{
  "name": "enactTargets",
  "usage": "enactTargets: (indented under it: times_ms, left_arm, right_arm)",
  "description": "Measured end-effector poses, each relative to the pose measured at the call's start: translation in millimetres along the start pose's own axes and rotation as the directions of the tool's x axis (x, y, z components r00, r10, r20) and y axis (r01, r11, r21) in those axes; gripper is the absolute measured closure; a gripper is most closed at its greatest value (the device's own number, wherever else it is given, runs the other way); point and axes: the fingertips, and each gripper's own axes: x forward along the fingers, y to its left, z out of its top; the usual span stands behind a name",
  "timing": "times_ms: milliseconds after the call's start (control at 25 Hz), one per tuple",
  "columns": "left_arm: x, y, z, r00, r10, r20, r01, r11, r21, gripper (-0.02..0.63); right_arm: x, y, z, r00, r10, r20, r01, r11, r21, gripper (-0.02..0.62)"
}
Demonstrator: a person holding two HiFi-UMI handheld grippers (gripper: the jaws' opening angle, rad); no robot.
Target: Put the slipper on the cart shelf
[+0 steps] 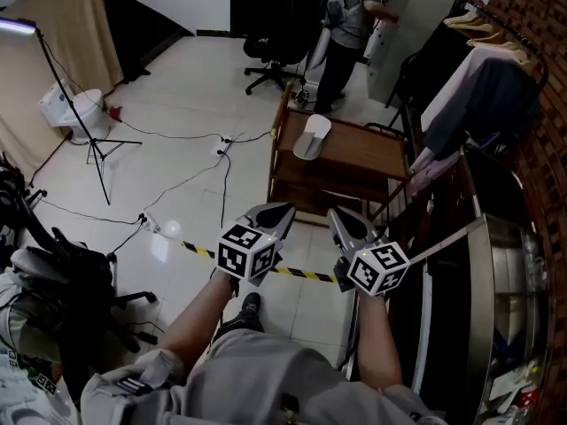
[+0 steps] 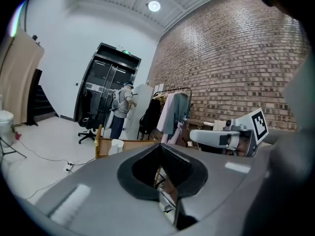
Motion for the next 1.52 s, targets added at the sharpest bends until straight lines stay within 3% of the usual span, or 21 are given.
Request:
enactTargets:
  times_ms: [520, 800, 1040, 1160, 1360, 1520]
  left_arm:
    - [106.1, 136.4, 21.8, 0.996, -0.049, -0.071, 0.048, 0.999, -0.008, 0.598]
    - [173.0, 161.2, 15.9, 0.994, -0.034, -0.104, 0.032, 0.999, -0.019, 0.598]
    - [244.0, 176.1, 8.5, 0.992, 0.039, -0.121, -0.039, 0.999, -0.002, 0.598]
    - [279.2, 185.9, 3.7, 0.987, 0.079, -0.138, -0.08, 0.997, 0.004, 0.598]
    - [325.9, 193.2, -4.6, 0.981, 0.095, -0.169, -0.1, 0.995, -0.018, 0.598]
    - [348.0, 211.8, -19.5, 0.97, 0.135, -0.204, -0.143, 0.989, -0.023, 0.598]
  right_arm:
    - [129.4, -80.8, -6.3, 0.992, -0.117, -0.045, 0.119, 0.992, 0.052, 0.597]
    - [157.0, -142.9, -10.2, 0.991, -0.113, -0.076, 0.118, 0.991, 0.066, 0.597]
    - [177.2, -208.8, -1.2, 0.994, -0.062, -0.087, 0.061, 0.998, -0.015, 0.597]
    - [186.5, -246.1, -5.5, 0.994, -0.052, -0.099, 0.053, 0.999, 0.011, 0.597]
    - [198.2, -303.3, -21.5, 0.981, -0.112, -0.159, 0.123, 0.991, 0.059, 0.597]
    - [208.8, -319.4, -33.1, 0.977, -0.103, -0.186, 0.121, 0.989, 0.088, 0.597]
